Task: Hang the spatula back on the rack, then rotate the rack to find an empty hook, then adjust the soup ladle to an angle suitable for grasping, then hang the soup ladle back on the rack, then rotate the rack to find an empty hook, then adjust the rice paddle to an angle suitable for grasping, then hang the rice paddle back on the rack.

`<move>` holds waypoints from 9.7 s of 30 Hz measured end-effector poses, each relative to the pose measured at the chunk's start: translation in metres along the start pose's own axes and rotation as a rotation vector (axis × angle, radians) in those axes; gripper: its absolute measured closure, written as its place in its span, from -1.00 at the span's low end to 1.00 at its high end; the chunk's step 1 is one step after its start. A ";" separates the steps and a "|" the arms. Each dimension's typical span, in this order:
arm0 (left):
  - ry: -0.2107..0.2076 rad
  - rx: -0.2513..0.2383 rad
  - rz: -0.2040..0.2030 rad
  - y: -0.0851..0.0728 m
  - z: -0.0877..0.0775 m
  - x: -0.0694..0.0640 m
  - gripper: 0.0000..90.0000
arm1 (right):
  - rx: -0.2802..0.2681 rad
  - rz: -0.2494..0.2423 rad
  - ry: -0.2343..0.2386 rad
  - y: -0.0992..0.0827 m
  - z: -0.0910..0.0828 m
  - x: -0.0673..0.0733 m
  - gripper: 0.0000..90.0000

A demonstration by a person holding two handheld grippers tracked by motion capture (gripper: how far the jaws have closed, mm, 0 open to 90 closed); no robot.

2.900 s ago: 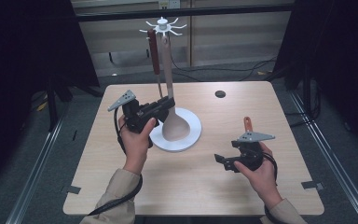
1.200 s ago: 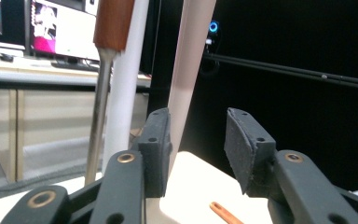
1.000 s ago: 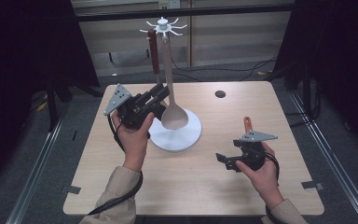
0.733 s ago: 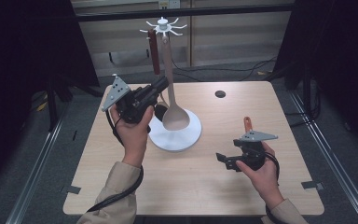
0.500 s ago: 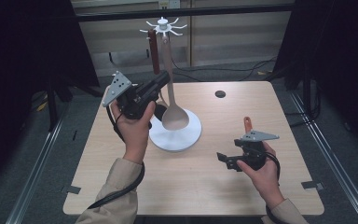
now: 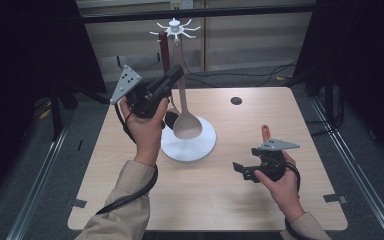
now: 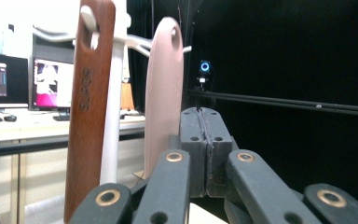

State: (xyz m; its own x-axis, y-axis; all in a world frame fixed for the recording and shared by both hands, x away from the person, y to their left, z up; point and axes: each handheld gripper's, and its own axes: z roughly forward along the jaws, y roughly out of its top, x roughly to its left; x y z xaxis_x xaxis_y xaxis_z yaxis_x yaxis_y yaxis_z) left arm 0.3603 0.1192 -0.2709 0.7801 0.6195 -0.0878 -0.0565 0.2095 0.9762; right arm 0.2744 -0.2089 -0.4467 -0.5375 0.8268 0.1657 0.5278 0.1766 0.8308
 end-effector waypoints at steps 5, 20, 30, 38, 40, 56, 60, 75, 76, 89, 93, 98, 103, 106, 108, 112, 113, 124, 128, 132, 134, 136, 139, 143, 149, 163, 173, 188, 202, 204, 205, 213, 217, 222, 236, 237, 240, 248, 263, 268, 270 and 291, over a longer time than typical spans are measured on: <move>0.009 -0.010 0.003 0.005 0.005 -0.002 0.97 | 0.000 -0.002 0.005 0.001 -0.001 0.002 -0.80; 0.009 -0.041 -0.003 0.012 0.019 -0.003 0.96 | -0.011 0.002 0.003 0.002 -0.005 0.000 -0.80; 0.010 -0.053 0.000 0.017 0.026 -0.005 0.96 | -0.015 0.000 0.004 0.002 -0.006 0.000 -0.81; 0.016 -0.056 0.000 0.019 0.029 -0.005 0.95 | -0.016 0.006 0.001 0.002 -0.007 -0.001 -0.81; 0.018 -0.056 0.000 0.019 0.029 -0.005 0.95 | -0.017 0.005 0.003 0.002 -0.007 0.000 -0.81; 0.052 -0.080 -0.023 0.021 0.025 0.001 0.96 | -0.017 0.002 0.006 0.002 -0.007 -0.001 -0.81; 0.055 -0.084 -0.024 0.021 0.024 0.002 0.97 | -0.019 0.008 0.003 0.003 -0.008 -0.001 -0.81; 0.074 -0.087 -0.026 0.022 0.019 0.008 0.97 | -0.020 0.003 0.004 0.003 -0.008 -0.002 -0.81; 0.076 -0.088 -0.028 0.022 0.018 0.008 0.97 | -0.021 0.004 0.006 0.004 -0.008 -0.001 -0.81; 0.095 -0.097 -0.042 0.025 0.013 0.014 0.97 | -0.021 0.005 0.006 0.003 -0.007 0.000 -0.81; 0.097 -0.094 -0.040 0.025 0.012 0.014 0.97 | -0.021 0.004 0.006 0.003 -0.007 -0.001 -0.81; 0.099 -0.095 -0.041 0.026 0.012 0.016 0.97 | -0.020 0.006 0.005 0.004 -0.007 0.000 -0.81; 0.105 -0.098 -0.046 0.026 0.010 0.018 0.97 | -0.018 0.004 0.007 0.003 -0.006 0.000 -0.81; 0.109 -0.098 -0.047 0.027 0.009 0.019 0.97 | -0.019 0.003 0.004 0.003 -0.007 -0.001 -0.81; 0.107 -0.101 -0.051 0.027 0.009 0.020 0.97 | -0.018 0.006 0.004 0.003 -0.007 -0.001 -0.81; 0.111 -0.100 -0.050 0.027 0.009 0.020 0.97 | -0.019 0.003 0.006 0.003 -0.006 -0.001 -0.81; 0.111 -0.101 -0.051 0.027 0.009 0.020 0.97 | -0.019 0.002 0.005 0.003 -0.006 -0.001 -0.81; 0.113 -0.099 -0.050 0.027 0.009 0.022 0.97 | -0.017 0.004 0.003 0.003 -0.006 -0.001 -0.81; 0.113 -0.098 -0.048 0.027 0.009 0.022 0.97 | -0.018 0.003 0.004 0.003 -0.007 -0.001 -0.81; 0.109 -0.100 -0.053 0.027 0.008 0.021 0.96 | -0.017 0.004 0.004 0.003 -0.006 -0.001 -0.81; 0.107 -0.099 -0.048 0.027 0.008 0.020 0.94 | -0.017 0.003 0.003 0.003 -0.007 -0.002 -0.81; 0.101 -0.097 -0.048 0.025 0.008 0.019 0.93 | -0.019 0.004 0.002 0.003 -0.007 -0.002 -0.81; 0.093 -0.094 -0.049 0.023 0.005 0.017 0.92 | -0.020 0.005 0.003 0.003 -0.007 -0.003 -0.81; 0.079 -0.085 -0.040 0.017 0.002 0.014 0.86 | -0.020 0.005 0.001 0.003 -0.007 -0.004 -0.81; 0.057 -0.070 -0.055 0.005 -0.005 0.011 0.71 | -0.019 0.014 -0.011 0.002 -0.008 -0.007 -0.81; 0.010 0.017 -0.074 -0.034 -0.021 0.003 0.34 | -0.016 0.023 -0.034 0.000 -0.010 -0.014 -0.81; -0.047 0.092 -0.049 -0.055 -0.024 -0.008 0.06 | -0.012 0.034 -0.047 -0.003 -0.010 -0.021 -0.81; -0.063 0.175 -0.066 -0.088 -0.030 -0.018 -0.36 | -0.010 0.054 -0.082 -0.006 -0.015 -0.035 -0.81; -0.108 0.224 -0.057 -0.110 -0.028 -0.032 -0.62 | 0.008 0.064 -0.118 -0.010 -0.014 -0.045 -0.82; -0.123 0.236 -0.049 -0.114 -0.028 -0.034 -0.64 | 0.010 0.067 -0.130 -0.011 -0.014 -0.049 -0.82; -0.130 0.248 -0.043 -0.116 -0.027 -0.035 -0.66 | 0.009 0.073 -0.138 -0.011 -0.015 -0.050 -0.82; -0.144 0.308 -0.047 -0.132 -0.031 -0.040 -0.71 | 0.026 0.082 -0.197 -0.014 -0.015 -0.061 -0.82; -0.143 0.329 -0.051 -0.138 -0.034 -0.040 -0.73 | 0.033 0.091 -0.226 -0.016 -0.014 -0.067 -0.82; -0.164 0.348 -0.042 -0.144 -0.040 -0.040 -0.75 | 0.053 0.110 -0.260 -0.020 -0.012 -0.074 -0.82; -0.158 0.413 -0.039 -0.160 -0.053 -0.045 -0.78 | 0.083 0.137 -0.336 -0.025 0.006 -0.085 -0.82; -0.160 0.412 -0.042 -0.161 -0.054 -0.046 -0.78 | 0.085 0.144 -0.338 -0.025 0.007 -0.085 -0.81; -0.164 0.427 -0.026 -0.161 -0.056 -0.046 -0.78 | 0.089 0.164 -0.357 -0.024 0.010 -0.086 -0.75; -0.141 0.426 -0.033 -0.163 -0.062 -0.043 -0.77 | 0.138 0.170 -0.408 -0.025 0.022 -0.091 -0.64; -0.102 0.436 -0.028 -0.161 -0.073 -0.038 -0.75 | 0.208 0.127 -0.438 -0.021 0.046 -0.104 -0.26; -0.119 0.443 -0.047 -0.161 -0.073 -0.036 -0.75 | 0.230 0.131 -0.412 -0.019 0.043 -0.101 0.17; -0.107 0.443 -0.037 -0.161 -0.072 -0.038 -0.75 | 0.236 0.127 -0.394 -0.019 0.041 -0.101 0.27; -0.213 0.463 -0.046 -0.171 -0.034 -0.054 -0.74 | 0.322 -0.002 -0.183 -0.041 0.006 -0.050 0.34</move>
State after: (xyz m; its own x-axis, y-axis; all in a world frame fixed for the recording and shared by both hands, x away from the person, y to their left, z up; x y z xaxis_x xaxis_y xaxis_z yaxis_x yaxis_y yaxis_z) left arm 0.3064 0.0757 -0.4398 0.8876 0.4397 -0.1375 0.2252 -0.1538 0.9621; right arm 0.2832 -0.2545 -0.4924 -0.4275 0.9030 0.0418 0.7224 0.3135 0.6163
